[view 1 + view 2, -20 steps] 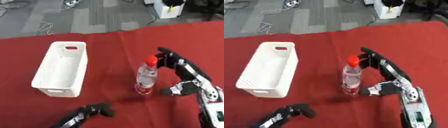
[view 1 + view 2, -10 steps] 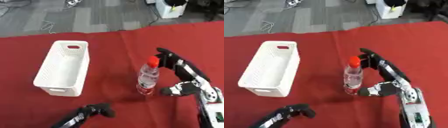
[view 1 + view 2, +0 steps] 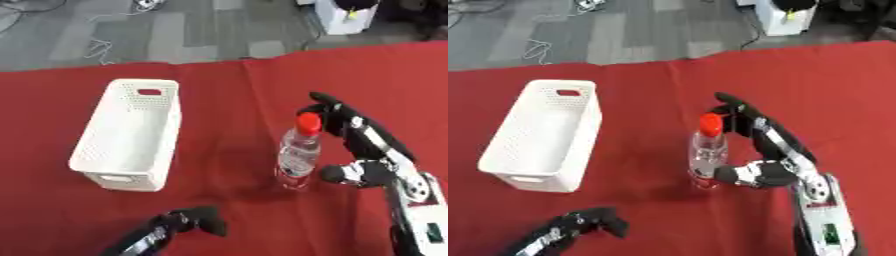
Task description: Pick up objects on the table and place them in the box.
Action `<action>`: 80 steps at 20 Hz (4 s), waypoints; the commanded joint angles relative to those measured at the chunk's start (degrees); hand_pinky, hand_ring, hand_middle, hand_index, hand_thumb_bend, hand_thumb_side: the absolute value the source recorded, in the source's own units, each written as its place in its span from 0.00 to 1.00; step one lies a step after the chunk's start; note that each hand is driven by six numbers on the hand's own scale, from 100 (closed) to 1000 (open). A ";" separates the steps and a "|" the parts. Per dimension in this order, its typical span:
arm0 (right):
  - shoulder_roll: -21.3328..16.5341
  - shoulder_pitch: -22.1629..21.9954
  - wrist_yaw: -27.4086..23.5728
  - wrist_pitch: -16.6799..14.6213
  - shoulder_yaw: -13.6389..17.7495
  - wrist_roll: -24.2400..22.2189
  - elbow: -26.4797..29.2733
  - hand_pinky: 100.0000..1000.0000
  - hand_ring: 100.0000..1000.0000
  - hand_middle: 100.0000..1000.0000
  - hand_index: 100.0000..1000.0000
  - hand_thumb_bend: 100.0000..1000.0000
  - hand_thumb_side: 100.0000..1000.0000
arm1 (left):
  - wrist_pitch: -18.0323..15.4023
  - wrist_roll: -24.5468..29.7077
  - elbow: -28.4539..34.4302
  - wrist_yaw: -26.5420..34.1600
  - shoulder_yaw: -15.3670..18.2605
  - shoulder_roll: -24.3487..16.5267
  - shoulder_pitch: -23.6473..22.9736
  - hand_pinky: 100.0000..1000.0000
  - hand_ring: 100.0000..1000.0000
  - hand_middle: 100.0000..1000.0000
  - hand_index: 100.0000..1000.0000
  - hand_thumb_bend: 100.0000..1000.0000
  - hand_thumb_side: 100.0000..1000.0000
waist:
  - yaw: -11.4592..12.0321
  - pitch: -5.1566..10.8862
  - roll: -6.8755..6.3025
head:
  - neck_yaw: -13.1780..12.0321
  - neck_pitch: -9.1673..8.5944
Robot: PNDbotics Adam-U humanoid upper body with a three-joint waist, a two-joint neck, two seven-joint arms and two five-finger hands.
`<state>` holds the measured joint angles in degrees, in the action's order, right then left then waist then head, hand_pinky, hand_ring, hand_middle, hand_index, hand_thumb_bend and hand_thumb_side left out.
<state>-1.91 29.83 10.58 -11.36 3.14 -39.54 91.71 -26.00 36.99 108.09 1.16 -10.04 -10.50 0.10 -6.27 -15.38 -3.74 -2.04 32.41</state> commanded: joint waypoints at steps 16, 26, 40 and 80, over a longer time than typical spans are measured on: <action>0.09 0.69 1.20 1.31 -0.10 -3.13 0.73 0.89 0.83 0.82 1.00 1.00 0.40 | -8.30 8.93 1.21 -0.75 -0.32 0.17 0.40 0.73 0.82 0.67 0.97 0.00 0.77 | 1.23 -0.13 0.21 | 1.06 -0.92; 0.98 -0.22 3.10 1.82 -0.83 -3.89 0.70 0.95 0.86 0.84 1.00 1.00 0.38 | -8.47 9.85 1.03 -0.81 -0.50 0.34 0.51 0.73 0.82 0.67 0.98 0.00 0.78 | 2.09 -0.54 0.33 | 1.52 -0.59; 1.79 -0.61 5.56 1.55 -0.78 -2.25 0.63 0.87 0.78 0.77 1.00 1.00 0.40 | -8.57 10.38 0.89 -0.78 -0.60 0.57 0.61 0.73 0.82 0.67 0.98 0.00 0.79 | 3.25 -0.88 0.42 | 2.07 -0.64; -1.81 7.88 5.68 -1.09 -0.72 38.57 -0.14 0.00 0.00 0.00 0.15 0.68 0.43 | -8.61 11.14 1.02 0.20 -0.54 0.36 0.27 0.73 0.82 0.67 0.97 0.00 0.77 | 5.03 0.18 0.97 | 1.96 0.20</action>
<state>-3.05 36.44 16.05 -12.23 2.39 -1.41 90.85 -24.84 38.16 108.33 1.02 -10.55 -9.54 0.27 -1.31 -16.52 -2.96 0.23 32.66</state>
